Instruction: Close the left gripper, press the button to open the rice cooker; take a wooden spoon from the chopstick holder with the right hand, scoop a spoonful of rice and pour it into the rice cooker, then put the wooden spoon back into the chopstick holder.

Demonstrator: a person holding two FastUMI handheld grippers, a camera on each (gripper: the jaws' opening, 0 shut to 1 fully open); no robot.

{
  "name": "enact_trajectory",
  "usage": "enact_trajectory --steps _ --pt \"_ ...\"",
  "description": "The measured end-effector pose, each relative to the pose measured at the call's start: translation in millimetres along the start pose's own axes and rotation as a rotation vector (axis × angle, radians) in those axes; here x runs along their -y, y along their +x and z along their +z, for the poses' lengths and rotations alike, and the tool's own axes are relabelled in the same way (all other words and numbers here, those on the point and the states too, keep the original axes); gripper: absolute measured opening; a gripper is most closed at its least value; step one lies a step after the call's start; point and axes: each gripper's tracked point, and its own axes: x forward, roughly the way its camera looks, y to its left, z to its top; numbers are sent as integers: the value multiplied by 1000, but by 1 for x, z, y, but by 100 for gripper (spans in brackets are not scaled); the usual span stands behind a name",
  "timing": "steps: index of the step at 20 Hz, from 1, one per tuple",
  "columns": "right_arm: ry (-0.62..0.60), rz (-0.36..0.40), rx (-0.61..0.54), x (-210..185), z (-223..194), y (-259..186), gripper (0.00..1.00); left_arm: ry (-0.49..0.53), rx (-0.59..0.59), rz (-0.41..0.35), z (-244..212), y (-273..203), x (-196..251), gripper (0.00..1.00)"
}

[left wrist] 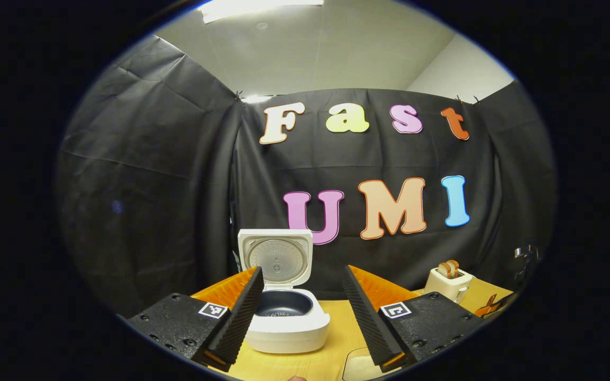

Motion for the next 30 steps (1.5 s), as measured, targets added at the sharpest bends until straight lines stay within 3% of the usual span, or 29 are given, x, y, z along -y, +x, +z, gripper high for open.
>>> enact_trajectory --steps 8,16,22,30 --pt "-44 14 135 -21 54 -45 6 -28 13 -21 4 1 -6 88" --pt "-49 86 264 -78 102 -83 7 -43 23 -24 7 -3 -28 87" --pt "-57 167 303 -142 108 -89 7 -36 21 -4 6 -9 -57 88" --pt "-99 222 270 -206 78 -65 7 -21 -8 12 -3 -10 -92 88"
